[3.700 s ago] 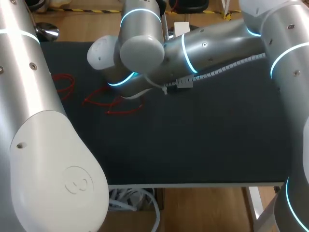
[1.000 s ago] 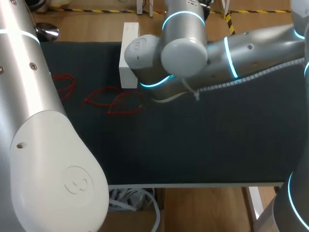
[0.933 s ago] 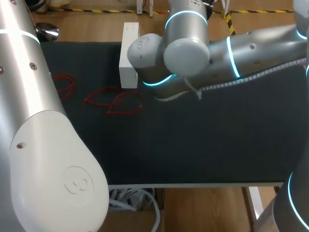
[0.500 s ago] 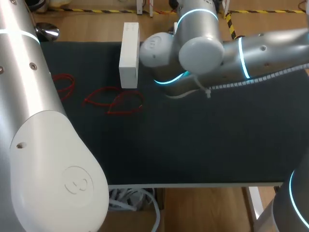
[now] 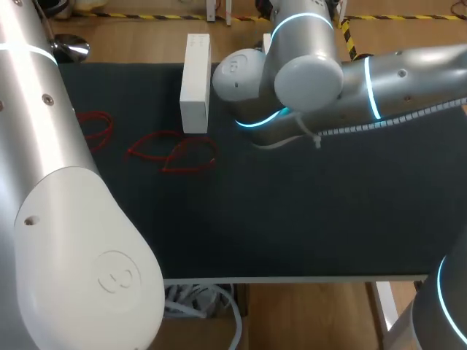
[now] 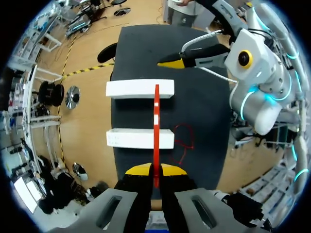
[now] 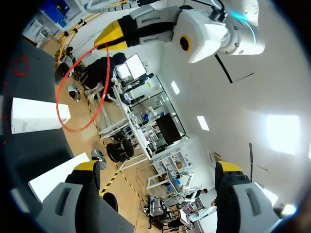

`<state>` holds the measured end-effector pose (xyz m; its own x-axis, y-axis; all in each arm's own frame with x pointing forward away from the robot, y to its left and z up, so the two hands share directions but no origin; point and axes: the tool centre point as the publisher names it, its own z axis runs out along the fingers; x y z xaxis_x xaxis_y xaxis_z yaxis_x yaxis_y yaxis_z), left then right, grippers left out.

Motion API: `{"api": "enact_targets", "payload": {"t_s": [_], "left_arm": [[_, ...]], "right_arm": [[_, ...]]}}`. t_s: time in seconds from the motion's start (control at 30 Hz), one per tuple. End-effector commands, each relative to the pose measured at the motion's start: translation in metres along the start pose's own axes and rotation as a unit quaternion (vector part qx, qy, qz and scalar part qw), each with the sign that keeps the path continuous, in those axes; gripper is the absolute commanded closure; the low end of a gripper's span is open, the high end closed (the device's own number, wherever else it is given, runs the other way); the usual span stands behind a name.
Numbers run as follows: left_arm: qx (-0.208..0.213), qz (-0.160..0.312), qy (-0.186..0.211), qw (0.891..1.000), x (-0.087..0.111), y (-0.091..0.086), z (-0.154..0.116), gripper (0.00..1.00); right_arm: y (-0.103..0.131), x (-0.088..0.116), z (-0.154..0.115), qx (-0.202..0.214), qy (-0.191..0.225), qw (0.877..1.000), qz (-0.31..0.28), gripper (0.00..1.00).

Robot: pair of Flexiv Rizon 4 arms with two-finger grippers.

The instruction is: Grab the tape and strap the tape.

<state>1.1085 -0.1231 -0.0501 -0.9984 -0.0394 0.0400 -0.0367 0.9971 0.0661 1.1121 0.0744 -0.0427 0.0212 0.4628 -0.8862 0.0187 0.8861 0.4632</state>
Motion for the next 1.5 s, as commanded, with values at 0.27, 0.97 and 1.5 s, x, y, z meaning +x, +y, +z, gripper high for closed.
{"api": "enact_targets", "payload": {"t_s": [0.27,0.97,1.5], "left_arm": [[0.003,-0.123,0.018,0.992,0.052,0.077,0.030,1.00],[-0.006,-0.229,0.070,0.971,0.084,0.126,0.050,0.00],[-0.006,-0.229,0.070,0.971,0.084,0.126,0.050,0.00]], "right_arm": [[0.001,-0.003,-0.001,0.001,0.005,1.000,-0.001,0.00],[0.001,-0.003,-0.001,0.001,0.005,1.000,-0.001,0.00],[0.001,-0.003,-0.001,0.001,0.005,1.000,-0.001,0.00]]}}
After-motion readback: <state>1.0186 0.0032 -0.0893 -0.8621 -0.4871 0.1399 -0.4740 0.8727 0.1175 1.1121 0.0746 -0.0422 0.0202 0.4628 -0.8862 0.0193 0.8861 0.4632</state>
